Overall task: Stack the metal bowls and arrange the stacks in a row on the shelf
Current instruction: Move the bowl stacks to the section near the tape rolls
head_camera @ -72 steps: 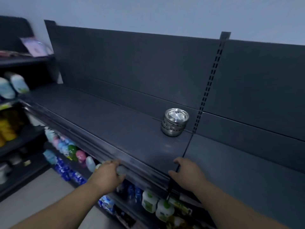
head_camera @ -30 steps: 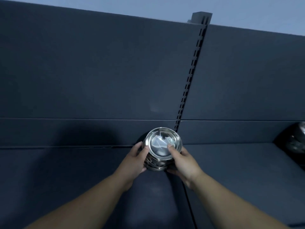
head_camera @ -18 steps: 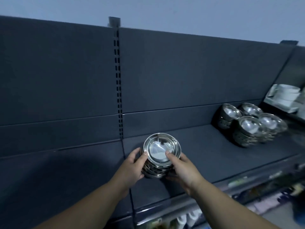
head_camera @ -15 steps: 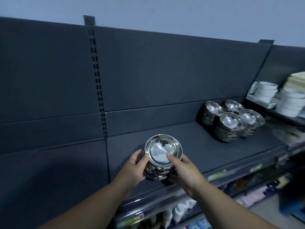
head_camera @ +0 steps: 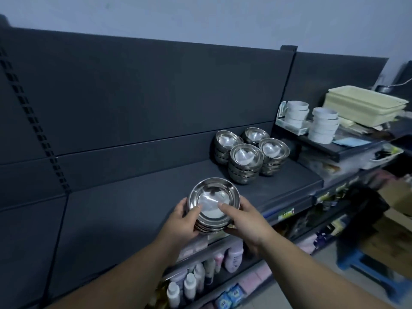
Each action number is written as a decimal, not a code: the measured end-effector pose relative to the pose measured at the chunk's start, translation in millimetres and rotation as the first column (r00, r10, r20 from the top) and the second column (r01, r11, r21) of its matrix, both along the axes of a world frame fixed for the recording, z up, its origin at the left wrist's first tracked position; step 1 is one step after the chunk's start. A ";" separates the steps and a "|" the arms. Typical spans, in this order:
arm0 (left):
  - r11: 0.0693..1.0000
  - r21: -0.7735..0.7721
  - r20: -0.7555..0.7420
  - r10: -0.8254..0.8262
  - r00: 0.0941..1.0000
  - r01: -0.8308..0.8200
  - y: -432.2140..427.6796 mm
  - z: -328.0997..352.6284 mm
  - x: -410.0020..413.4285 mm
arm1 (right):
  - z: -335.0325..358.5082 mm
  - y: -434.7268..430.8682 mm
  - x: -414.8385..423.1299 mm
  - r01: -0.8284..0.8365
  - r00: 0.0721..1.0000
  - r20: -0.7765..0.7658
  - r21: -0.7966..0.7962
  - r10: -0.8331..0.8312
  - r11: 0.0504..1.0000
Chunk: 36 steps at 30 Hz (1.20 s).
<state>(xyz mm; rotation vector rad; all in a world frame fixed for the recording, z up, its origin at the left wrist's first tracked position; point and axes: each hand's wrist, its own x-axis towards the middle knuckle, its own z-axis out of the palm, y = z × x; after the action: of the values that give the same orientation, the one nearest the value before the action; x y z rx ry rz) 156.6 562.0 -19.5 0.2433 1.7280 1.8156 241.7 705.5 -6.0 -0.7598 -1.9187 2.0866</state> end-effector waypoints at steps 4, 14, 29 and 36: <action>0.999 -0.028 0.003 -0.027 1.000 0.028 20.6 -2.5 -25.8 | -5.3 22.2 -22.3 0.010 1.000 -0.002 -0.032 -0.010 0.999; 0.995 -0.036 0.030 -0.096 0.995 0.097 72.1 -12.9 -135.1 | -7.2 72.4 -123.7 0.041 0.998 0.038 0.034 -0.043 0.999; 0.996 -0.093 0.011 -0.011 1.000 0.012 111.1 -19.6 -194.2 | -25.9 105.3 -198.2 0.054 0.998 0.031 -0.026 -0.053 0.998; 0.986 -0.159 -0.006 0.058 0.998 -0.058 115.0 -20.5 -192.8 | -36.3 116.7 -186.1 -0.121 0.990 0.073 -0.037 0.124 0.992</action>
<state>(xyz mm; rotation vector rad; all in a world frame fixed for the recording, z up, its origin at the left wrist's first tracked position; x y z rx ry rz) -36.2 676.9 -40.0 0.1298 1.8876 1.7069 55.6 822.2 -42.3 -0.7549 -2.0231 2.1955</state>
